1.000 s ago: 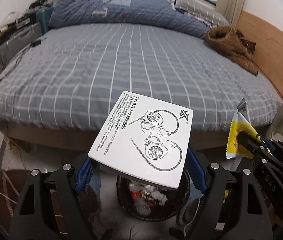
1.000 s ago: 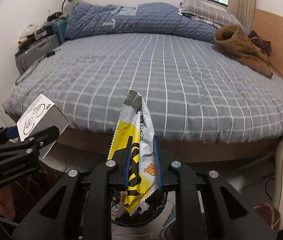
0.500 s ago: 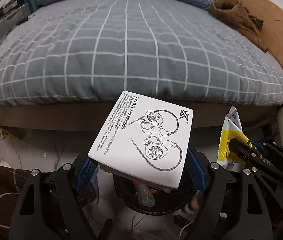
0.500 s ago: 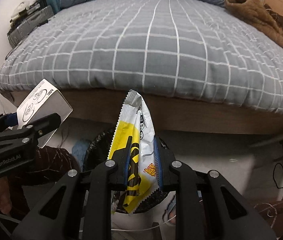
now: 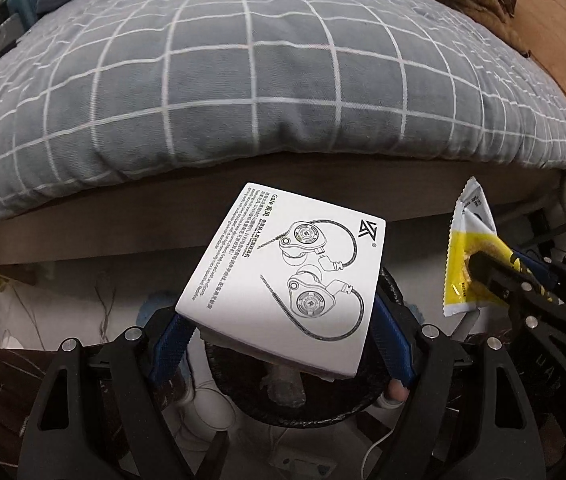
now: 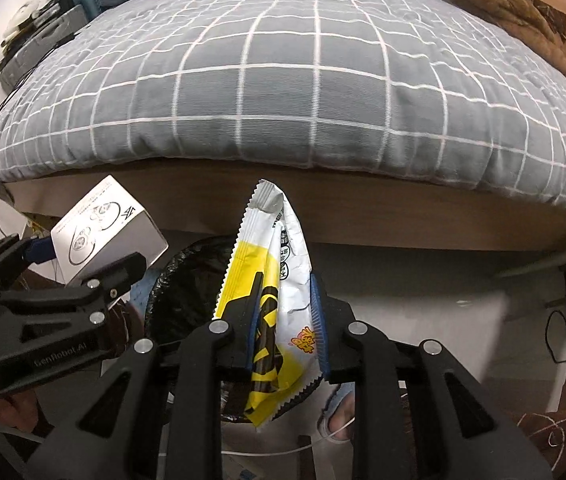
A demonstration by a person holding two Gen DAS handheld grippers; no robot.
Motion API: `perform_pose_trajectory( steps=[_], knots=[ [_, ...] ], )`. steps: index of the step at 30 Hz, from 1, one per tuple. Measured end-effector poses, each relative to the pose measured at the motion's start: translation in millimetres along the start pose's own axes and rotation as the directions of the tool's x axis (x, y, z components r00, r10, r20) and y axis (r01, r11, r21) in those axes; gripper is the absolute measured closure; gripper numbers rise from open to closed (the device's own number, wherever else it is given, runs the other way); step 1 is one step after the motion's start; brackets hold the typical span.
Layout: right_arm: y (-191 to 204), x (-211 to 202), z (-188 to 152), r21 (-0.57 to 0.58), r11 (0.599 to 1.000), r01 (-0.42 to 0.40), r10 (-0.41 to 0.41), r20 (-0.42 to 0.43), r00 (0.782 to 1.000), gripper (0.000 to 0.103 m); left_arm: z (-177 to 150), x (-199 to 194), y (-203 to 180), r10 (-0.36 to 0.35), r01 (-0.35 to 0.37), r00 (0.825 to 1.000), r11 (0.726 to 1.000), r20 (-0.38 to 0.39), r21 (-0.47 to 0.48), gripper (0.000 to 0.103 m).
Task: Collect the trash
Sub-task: 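Carry the white box and yellow wrapper with both tools over the floor bin, then open the left tool to drop the box while the right tool drops the wrapper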
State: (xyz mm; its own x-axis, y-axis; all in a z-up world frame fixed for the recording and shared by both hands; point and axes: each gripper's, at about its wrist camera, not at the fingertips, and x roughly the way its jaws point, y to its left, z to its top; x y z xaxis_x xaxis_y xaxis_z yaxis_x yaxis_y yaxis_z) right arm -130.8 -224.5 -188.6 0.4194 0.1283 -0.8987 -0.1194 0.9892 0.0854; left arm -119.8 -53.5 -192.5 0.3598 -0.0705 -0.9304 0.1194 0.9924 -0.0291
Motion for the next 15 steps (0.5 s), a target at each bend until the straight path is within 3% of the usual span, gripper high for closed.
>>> perform_pose_trajectory(
  steps=[8,15],
  knots=[
    [5,6,4,0.001,1.000,0.003,-0.003,-0.009,1.000,0.080,-5,3,1,0.026,-0.026,1.000,1.000,0.009,0.013,0.013],
    [28,22,8,-0.024,0.999,-0.025,0.024,-0.033,0.999,0.080,-12,4,27,0.046,-0.046,0.999,0.999,0.016,-0.014,0.006]
  ],
)
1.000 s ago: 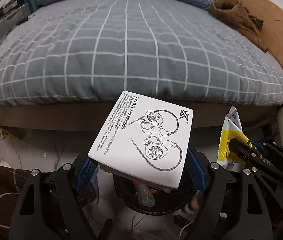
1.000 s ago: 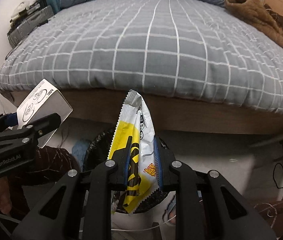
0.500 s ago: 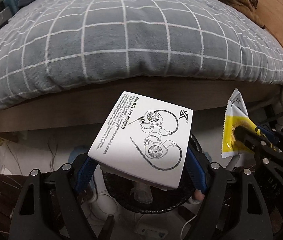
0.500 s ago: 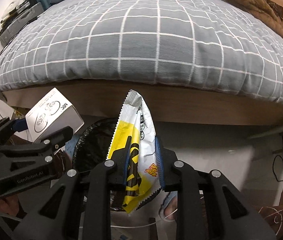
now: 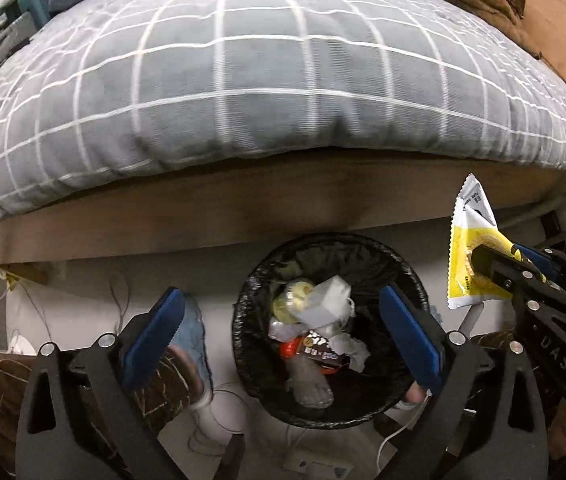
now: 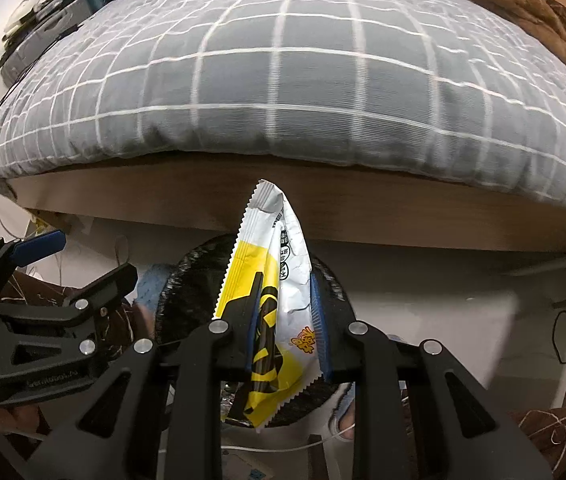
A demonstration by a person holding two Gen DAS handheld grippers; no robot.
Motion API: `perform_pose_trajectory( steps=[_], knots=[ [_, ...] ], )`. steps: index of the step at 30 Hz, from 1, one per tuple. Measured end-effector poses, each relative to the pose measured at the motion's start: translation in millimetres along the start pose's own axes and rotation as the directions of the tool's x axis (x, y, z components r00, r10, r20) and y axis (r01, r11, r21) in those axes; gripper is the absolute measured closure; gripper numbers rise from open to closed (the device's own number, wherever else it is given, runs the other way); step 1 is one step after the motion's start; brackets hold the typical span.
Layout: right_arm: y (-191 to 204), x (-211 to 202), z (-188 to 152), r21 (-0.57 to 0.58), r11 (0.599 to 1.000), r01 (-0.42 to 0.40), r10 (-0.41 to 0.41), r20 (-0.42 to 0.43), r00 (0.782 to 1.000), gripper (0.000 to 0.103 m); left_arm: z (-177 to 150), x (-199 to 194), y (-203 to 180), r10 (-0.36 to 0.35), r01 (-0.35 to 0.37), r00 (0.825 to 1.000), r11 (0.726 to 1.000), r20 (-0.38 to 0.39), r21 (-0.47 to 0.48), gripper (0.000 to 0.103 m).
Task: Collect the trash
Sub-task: 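Open the left tool to drop the box while the right tool drops the wrapper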
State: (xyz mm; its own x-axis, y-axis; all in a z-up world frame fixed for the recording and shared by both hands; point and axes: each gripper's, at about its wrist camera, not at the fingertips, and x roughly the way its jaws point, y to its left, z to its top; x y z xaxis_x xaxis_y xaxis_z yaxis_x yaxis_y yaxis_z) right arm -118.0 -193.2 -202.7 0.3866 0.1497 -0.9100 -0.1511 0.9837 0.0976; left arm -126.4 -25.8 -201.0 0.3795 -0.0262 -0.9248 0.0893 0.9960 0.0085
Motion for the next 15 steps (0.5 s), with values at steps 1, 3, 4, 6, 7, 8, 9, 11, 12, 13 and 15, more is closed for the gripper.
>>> perform_pose_trajectory(
  steps=[1,3,4,6,7,8,9,11,12,13,15],
  knots=[
    [6,3,0,-0.011,1.000,-0.001,0.001,-0.003,1.000,0.080,-1,0,5,0.009,-0.009,1.000,1.000,0.000,-0.006,0.006],
    [18,8,2,-0.028,1.000,-0.006,0.006,-0.012,1.000,0.080,-1,-1,18,0.013,-0.013,1.000,1.000,0.003,-0.019,0.006],
    [22,10,3,-0.034,0.999,-0.008,0.007,-0.017,1.000,0.080,-1,-1,23,0.017,-0.017,1.000,1.000,0.003,-0.025,0.006],
    [29,15,5,-0.047,0.999,-0.011,0.010,-0.024,1.000,0.080,-1,0,32,0.024,-0.024,1.000,0.999,0.000,-0.037,0.006],
    [34,18,5,-0.054,0.998,-0.012,0.011,-0.031,0.999,0.080,-2,0,36,0.026,-0.026,1.000,0.999,0.000,-0.043,0.006],
    [37,20,6,-0.058,0.998,-0.014,0.012,-0.037,0.999,0.079,-1,1,38,0.028,-0.028,1.000,0.999,-0.001,-0.046,0.006],
    [39,23,6,-0.062,0.998,-0.018,0.016,-0.040,0.999,0.079,-1,2,42,0.031,-0.032,0.999,0.998,-0.004,-0.049,0.006],
    [44,31,5,-0.071,0.997,-0.029,0.025,-0.050,0.998,0.076,-1,4,48,0.023,-0.023,1.000,0.998,-0.004,-0.056,0.006],
    [45,36,2,-0.070,0.997,-0.036,0.031,-0.060,0.998,0.076,-2,6,51,0.011,-0.012,1.000,0.998,-0.011,-0.058,0.006],
    [46,40,1,-0.066,0.997,-0.045,0.040,-0.073,0.996,0.076,-3,8,54,0.011,-0.012,1.000,0.998,-0.015,-0.060,0.006],
    [43,47,-1,-0.066,0.997,-0.050,0.044,-0.090,0.995,0.076,-4,12,57,0.014,-0.015,1.000,0.998,-0.022,-0.065,0.006]
  ],
)
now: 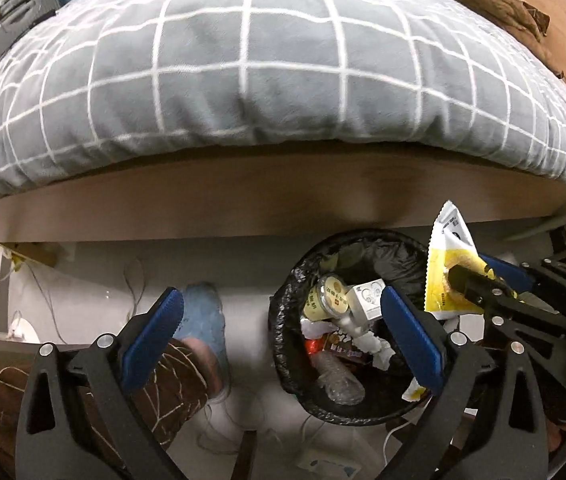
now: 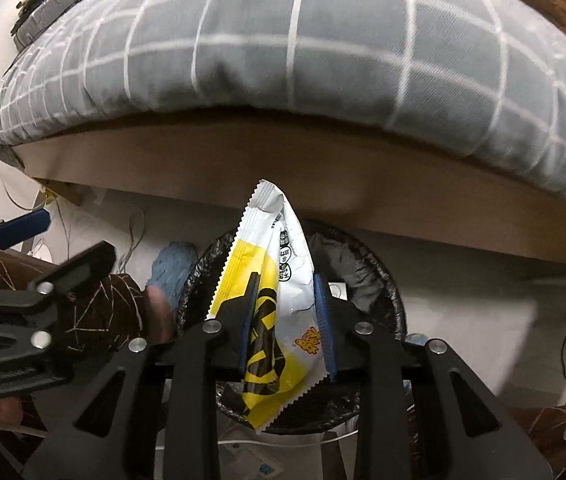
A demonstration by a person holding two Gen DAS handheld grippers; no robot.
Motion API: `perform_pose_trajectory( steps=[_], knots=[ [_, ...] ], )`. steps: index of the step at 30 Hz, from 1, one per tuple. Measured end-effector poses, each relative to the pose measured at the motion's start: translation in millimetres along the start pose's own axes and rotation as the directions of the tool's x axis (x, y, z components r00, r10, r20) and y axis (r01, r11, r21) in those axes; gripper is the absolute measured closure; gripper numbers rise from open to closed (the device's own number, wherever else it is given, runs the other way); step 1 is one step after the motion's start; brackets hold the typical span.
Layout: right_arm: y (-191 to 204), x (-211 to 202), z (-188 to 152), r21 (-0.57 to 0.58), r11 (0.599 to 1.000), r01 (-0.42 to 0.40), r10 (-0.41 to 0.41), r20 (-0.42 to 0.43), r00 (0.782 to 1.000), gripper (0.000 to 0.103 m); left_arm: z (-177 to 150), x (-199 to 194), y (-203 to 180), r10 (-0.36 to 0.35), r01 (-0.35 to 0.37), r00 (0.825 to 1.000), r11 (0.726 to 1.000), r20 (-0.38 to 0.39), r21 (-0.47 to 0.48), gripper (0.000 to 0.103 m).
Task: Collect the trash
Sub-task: 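Open the left tool to drop the box while the right tool drops the wrapper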
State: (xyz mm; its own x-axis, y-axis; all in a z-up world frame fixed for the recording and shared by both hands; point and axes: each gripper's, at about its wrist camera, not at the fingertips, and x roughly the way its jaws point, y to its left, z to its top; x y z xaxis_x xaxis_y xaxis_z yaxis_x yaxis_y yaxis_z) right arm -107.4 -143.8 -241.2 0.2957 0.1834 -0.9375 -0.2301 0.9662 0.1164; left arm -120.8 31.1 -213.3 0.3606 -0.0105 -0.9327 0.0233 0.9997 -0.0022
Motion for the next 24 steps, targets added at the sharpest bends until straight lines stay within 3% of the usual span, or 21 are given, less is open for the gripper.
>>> perform_pose_trajectory(
  steps=[4,13,24],
  knots=[
    [2,17,-2,-0.006,1.000,-0.001,0.000,-0.038,0.999,0.074,-4,13,3,0.004,-0.005,1.000,1.000,-0.021,-0.013,0.006],
    [7,27,4,0.002,1.000,0.015,-0.015,-0.039,0.999,0.049,-4,20,6,0.001,-0.002,1.000,1.000,-0.022,-0.018,0.006],
    [11,2,8,-0.026,0.996,0.087,-0.086,0.057,0.995,0.022,1,4,5,0.000,0.000,1.000,1.000,0.019,-0.018,0.006]
  ],
)
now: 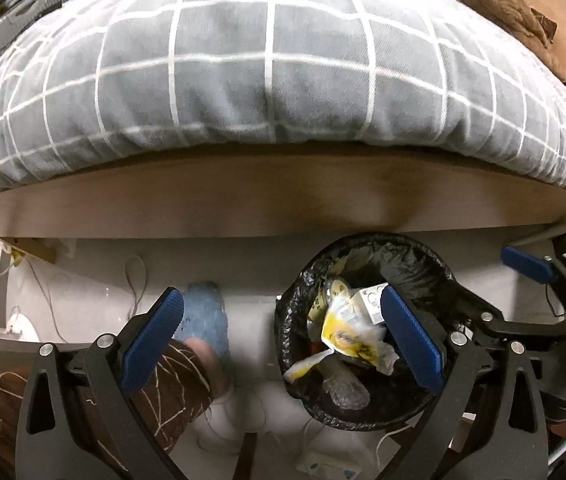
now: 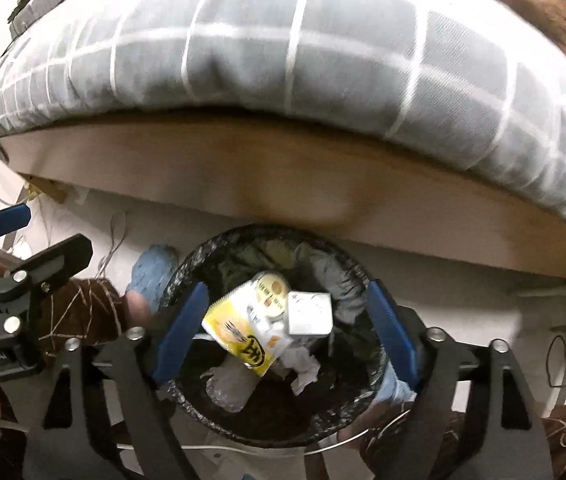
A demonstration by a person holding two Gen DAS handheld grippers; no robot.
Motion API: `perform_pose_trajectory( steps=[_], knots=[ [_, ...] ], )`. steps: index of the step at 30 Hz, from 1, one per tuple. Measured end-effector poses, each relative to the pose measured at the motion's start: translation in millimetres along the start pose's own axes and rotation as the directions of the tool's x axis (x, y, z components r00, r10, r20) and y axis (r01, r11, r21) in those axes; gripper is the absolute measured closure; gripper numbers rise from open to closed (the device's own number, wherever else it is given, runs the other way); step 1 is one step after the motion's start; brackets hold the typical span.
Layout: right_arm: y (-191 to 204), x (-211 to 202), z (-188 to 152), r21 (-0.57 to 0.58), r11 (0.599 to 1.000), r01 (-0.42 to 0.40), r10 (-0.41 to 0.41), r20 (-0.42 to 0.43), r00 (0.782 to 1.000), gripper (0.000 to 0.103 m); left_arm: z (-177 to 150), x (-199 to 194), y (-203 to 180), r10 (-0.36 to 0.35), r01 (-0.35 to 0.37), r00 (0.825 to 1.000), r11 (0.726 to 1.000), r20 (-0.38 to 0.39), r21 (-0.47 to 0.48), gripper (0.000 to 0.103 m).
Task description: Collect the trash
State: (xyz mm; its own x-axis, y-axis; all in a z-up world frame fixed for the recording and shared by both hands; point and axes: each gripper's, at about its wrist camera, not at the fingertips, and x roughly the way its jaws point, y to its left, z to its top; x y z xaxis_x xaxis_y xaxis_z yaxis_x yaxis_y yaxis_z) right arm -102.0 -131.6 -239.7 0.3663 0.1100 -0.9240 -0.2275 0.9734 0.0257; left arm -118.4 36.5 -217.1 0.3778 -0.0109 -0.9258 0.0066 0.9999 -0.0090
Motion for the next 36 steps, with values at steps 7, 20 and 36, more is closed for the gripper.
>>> perform_pose_trajectory(
  steps=[7,20,36],
  knots=[
    [-20,-47,13,0.056,0.997,0.061,-0.068,0.127,0.990,0.008,13,-33,-6,-0.008,0.009,0.996,1.000,0.088,-0.008,0.006],
    [-52,-161,27,0.152,0.981,0.118,-0.167,0.369,0.914,0.008,36,-121,-29,-0.032,0.033,0.956,0.999,0.290,0.003,0.006],
    [-63,-203,7,0.208,0.969,0.131,-0.210,0.430,0.878,0.008,24,-167,-50,-0.066,0.055,0.933,0.998,0.355,0.041,0.006]
  ],
)
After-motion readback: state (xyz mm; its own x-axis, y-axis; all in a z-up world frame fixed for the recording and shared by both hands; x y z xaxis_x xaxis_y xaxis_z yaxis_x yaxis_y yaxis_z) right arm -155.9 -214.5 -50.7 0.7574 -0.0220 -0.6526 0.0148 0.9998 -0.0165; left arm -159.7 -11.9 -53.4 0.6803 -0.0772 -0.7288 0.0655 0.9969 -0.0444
